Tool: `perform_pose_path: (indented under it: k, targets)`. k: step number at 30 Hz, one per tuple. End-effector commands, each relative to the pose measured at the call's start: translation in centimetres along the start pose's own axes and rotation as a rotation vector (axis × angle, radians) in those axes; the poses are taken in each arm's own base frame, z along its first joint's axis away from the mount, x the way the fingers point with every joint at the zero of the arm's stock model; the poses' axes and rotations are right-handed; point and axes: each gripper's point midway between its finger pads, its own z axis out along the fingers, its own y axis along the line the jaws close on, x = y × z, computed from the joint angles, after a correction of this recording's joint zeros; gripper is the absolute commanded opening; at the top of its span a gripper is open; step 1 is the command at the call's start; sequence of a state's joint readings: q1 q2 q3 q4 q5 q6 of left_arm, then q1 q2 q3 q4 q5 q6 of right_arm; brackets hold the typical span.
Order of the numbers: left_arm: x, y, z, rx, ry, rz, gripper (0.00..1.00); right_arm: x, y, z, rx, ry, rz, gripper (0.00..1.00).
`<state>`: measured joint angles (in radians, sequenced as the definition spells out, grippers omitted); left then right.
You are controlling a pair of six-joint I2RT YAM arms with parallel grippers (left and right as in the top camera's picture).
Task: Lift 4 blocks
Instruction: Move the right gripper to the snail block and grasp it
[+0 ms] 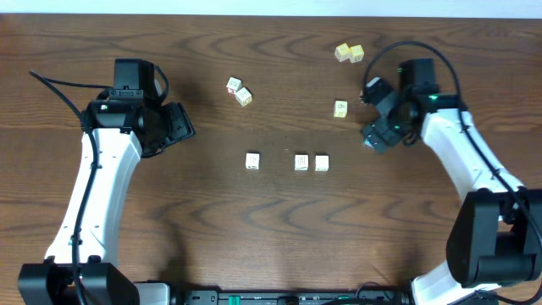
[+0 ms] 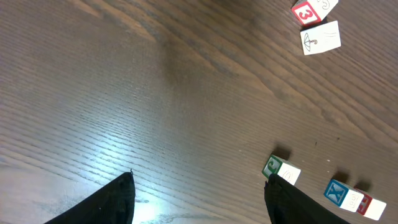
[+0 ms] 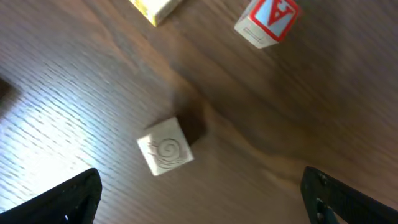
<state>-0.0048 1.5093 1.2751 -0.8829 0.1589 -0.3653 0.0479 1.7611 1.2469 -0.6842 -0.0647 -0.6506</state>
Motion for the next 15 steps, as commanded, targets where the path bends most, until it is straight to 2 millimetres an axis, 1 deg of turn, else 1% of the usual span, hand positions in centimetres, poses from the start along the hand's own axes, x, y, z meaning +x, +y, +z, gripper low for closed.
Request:
perform_pose_path:
  k: [1, 4, 5, 7, 10, 13, 14, 15]
  targets:
    - [0.1, 0.0, 0.0, 0.005, 0.007, 0.009, 0.67, -0.2, 0.3, 0.6, -0.109, -0.082, -0.041, 0.99]
    - [0.1, 0.0, 0.0, 0.005, 0.007, 0.009, 0.67, -0.4, 0.1, 1.4, -0.15, -0.129, -0.018, 0.99]
    - [0.1, 0.0, 0.0, 0.005, 0.007, 0.009, 0.67, -0.5, 0.2, 1.9, -0.166, -0.141, -0.029, 0.99]
    - [0.1, 0.0, 0.0, 0.005, 0.007, 0.009, 0.68, -0.3, 0.9, 3.6, -0.198, -0.133, -0.092, 0.99]
    - [0.3, 0.1, 0.0, 0.002, 0.014, 0.008, 0.67, -0.1, 2.0, 4.8, -0.229, -0.11, -0.123, 0.99]
    - [0.5, 0.2, 0.0, -0.001, 0.021, 0.008, 0.67, 0.0, 2.8, 5.1, -0.248, -0.098, -0.157, 0.99]
    - [0.4, 0.2, 0.0, -0.001, 0.02, 0.007, 0.67, 0.1, 2.9, 5.1, -0.249, -0.092, -0.158, 0.98]
    - [0.4, 0.2, 0.0, 0.0, 0.018, 0.008, 0.67, 0.3, 3.0, 5.1, -0.253, -0.082, -0.156, 0.95]
